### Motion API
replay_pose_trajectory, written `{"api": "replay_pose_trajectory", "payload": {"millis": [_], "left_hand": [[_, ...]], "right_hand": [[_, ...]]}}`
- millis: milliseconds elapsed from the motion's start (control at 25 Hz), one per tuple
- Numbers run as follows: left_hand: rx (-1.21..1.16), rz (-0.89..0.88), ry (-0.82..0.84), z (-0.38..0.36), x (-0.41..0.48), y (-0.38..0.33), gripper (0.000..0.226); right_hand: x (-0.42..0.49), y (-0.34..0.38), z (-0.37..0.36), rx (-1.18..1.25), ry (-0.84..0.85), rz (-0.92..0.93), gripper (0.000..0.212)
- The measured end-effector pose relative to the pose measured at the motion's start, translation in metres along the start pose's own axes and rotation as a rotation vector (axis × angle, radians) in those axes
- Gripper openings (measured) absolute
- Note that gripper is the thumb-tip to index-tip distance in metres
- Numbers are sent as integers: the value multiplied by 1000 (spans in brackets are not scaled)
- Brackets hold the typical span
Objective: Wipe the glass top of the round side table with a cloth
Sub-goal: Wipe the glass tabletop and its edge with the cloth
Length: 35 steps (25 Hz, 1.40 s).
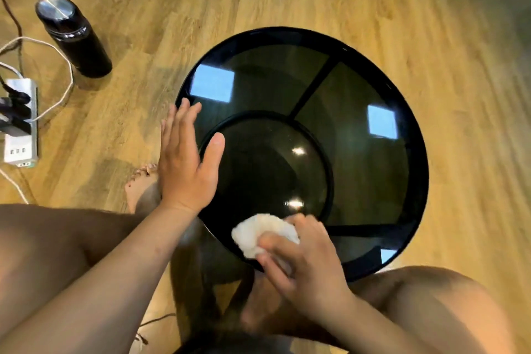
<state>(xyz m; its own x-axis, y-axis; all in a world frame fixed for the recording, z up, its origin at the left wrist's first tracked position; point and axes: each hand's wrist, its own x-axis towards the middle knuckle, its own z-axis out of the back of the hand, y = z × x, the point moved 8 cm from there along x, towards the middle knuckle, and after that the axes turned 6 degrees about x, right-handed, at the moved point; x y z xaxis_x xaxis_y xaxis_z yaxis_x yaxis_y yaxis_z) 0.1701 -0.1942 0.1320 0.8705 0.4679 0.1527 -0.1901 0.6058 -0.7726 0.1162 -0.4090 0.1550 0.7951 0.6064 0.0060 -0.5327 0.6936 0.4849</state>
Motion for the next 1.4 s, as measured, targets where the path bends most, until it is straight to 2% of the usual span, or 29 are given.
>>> {"api": "replay_pose_trajectory", "payload": {"millis": [80,200,360,480,640,720,840,920,1000,1040,1160,1240,1280,1360,1400], "left_hand": [[-6,9,9,-1,0,1,63],[-34,32,15,-2,2,4,63],[-58,19,-3,-1,0,4,63],[-49,3,-19,1,2,5,62],[-58,-21,-24,2,2,2,63],[-38,-24,-31,2,1,1,63],[-31,-31,-80,5,1,-1,66],[-36,-71,-110,7,-1,-5,69],[-30,-79,-120,6,-3,-6,67],[-28,-62,-117,5,-3,-5,66],[-28,-5,-116,5,-2,0,63],[-24,19,-115,5,-2,1,62],[-30,23,-109,4,-1,0,63],[-40,22,-95,3,1,0,63],[-49,23,-90,3,2,1,63]], "right_hand": [[-40,-17,9,-43,51,23,19],[-26,-111,62,-172,-142,-178,20],[70,-256,138,-284,-317,-493,35],[186,-271,154,-249,-314,-632,41],[342,-162,85,-37,-232,-393,41],[369,-75,36,-74,-195,-170,37],[314,33,-20,34,-128,184,23],[266,57,-37,80,2,358,25],[253,43,-34,23,80,432,34],[258,19,-24,-26,54,386,37],[257,-122,46,-169,-164,-66,34],[201,-220,114,-243,-261,-414,39],[163,-252,140,-239,-308,-530,44],[97,-271,159,-253,-367,-666,52],[78,-258,149,-251,-359,-737,52]]}}
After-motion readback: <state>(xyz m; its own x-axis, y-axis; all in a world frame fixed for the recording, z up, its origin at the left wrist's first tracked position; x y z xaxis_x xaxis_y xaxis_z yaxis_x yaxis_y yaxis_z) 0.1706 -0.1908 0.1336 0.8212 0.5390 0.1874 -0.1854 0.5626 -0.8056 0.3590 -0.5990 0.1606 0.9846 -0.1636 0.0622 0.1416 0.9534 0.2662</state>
